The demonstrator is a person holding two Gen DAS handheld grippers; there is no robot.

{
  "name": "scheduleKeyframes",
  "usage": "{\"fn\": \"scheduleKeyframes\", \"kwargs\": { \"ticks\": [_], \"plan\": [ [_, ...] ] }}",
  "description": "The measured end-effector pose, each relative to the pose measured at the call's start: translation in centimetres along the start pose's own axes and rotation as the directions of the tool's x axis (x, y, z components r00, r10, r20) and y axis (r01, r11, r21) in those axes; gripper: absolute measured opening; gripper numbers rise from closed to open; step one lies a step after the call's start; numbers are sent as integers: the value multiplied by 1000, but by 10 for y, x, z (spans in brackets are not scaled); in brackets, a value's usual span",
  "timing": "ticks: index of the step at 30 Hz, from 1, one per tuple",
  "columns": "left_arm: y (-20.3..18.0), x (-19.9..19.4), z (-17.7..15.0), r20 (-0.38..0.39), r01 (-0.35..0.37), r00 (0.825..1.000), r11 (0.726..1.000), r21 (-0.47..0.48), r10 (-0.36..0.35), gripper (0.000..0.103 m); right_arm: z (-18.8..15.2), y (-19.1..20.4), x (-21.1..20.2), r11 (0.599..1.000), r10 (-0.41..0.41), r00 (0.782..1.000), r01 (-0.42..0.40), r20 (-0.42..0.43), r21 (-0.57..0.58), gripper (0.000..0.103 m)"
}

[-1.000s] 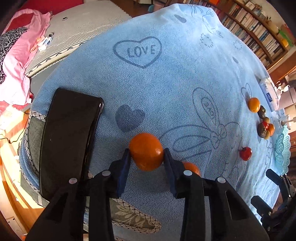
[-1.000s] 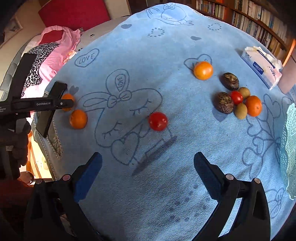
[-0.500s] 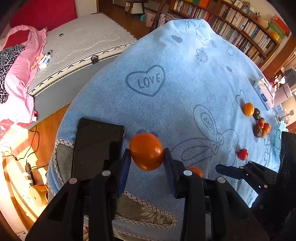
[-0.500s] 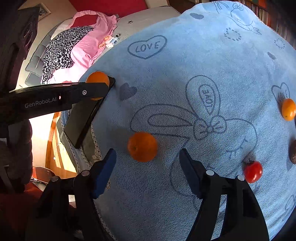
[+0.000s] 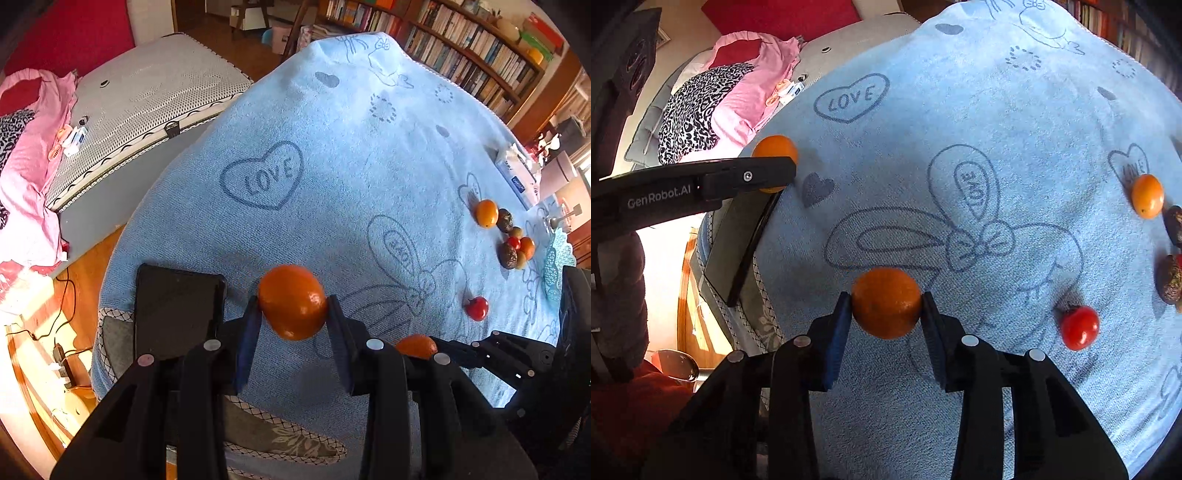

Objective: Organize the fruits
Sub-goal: 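Carry both tangerines to the lattice basket and open both tools to drop them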

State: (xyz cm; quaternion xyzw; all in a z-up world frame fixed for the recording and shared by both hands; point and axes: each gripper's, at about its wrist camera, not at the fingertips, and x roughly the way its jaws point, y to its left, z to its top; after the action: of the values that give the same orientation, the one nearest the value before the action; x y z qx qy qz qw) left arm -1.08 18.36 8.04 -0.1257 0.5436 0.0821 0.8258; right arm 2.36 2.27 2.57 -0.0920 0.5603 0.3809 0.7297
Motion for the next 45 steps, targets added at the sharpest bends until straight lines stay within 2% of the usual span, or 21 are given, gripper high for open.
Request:
{"fn": "scheduleKeyframes", "kwargs": {
  "ticks": [4, 8, 12, 16, 22, 27, 28, 30, 32, 38, 41, 45],
  "plan": [
    [-26, 6, 2, -9, 34, 999, 999, 28, -34, 36, -12, -43, -37, 991, -63, 997, 56, 54, 120, 39],
    [-57, 13, 0, -19, 59, 998, 996, 69, -58, 36, -33, -93, -79, 953, -151, 983, 118, 101, 279, 39],
    [-88, 16, -4, -30, 83, 996, 991, 105, -80, 36, -65, -148, -125, 885, -252, 959, 175, 127, 432, 39],
    [-115, 16, -7, -33, 104, 994, 987, 124, -100, 36, -92, -193, -165, 805, -356, 926, 234, 129, 545, 39],
    [-150, 16, -11, -37, 129, 992, 981, 148, -124, 36, -121, -247, -204, 708, -459, 882, 292, 106, 643, 39],
    [-173, 16, -16, -44, 137, 990, 977, 161, -132, 36, -139, -284, -217, 633, -520, 852, 339, 58, 696, 42],
    [-177, 16, -16, -46, 138, 990, 977, 165, -132, 36, -143, -289, -220, 621, -524, 850, 336, 56, 708, 44],
    [-186, 16, -17, -48, 141, 990, 974, 176, -135, 36, -150, -297, -228, 597, -543, 838, 339, 56, 727, 63],
    [-198, 17, -16, -50, 146, 989, 971, 190, -139, 36, -157, -300, -235, 583, -554, 830, 335, 60, 740, 63],
    [-246, 18, -11, -58, 186, 983, 945, 269, -177, 36, -182, -299, -248, 561, -547, 834, 298, 75, 772, 63],
    [-278, 19, -8, -67, 217, 976, 921, 325, -207, 36, -197, -293, -255, 552, -547, 833, 287, 80, 783, 63],
    [-331, 21, -5, -79, 265, 964, 875, 405, -256, 36, -218, -284, -262, 538, -545, 834, 275, 81, 797, 63]
  ]
}}
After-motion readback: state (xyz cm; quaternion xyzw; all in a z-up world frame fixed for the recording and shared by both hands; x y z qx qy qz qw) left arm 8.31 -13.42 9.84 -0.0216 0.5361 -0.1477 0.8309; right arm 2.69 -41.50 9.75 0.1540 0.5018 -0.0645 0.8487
